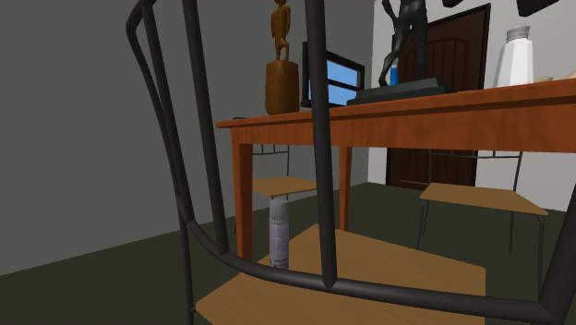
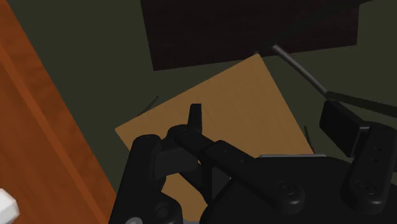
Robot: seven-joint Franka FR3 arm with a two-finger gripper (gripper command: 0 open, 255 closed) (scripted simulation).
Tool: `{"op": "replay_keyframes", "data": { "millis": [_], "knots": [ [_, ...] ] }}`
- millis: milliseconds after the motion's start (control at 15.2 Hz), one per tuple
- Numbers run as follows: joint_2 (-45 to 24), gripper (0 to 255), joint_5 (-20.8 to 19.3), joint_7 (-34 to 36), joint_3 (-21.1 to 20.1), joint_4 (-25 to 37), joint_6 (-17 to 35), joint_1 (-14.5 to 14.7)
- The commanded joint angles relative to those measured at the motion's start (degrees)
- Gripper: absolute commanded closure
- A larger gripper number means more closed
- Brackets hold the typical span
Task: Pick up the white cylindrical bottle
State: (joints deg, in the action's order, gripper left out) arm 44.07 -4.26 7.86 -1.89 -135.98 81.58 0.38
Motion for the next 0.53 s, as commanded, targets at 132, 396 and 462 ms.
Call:
{"op": "replay_keyframes", "data": {
  "millis": [132,396,462],
  "knots": [
    [-2.8,0,0.1,0.2,0.1,-0.8,4.2,0.0],
    [-9.1,0,0.3,0.6,0.3,-1.4,12.4,-0.1],
    [-10.8,0,0.3,0.7,0.3,-1.4,14.4,-0.1]
  ]
}}
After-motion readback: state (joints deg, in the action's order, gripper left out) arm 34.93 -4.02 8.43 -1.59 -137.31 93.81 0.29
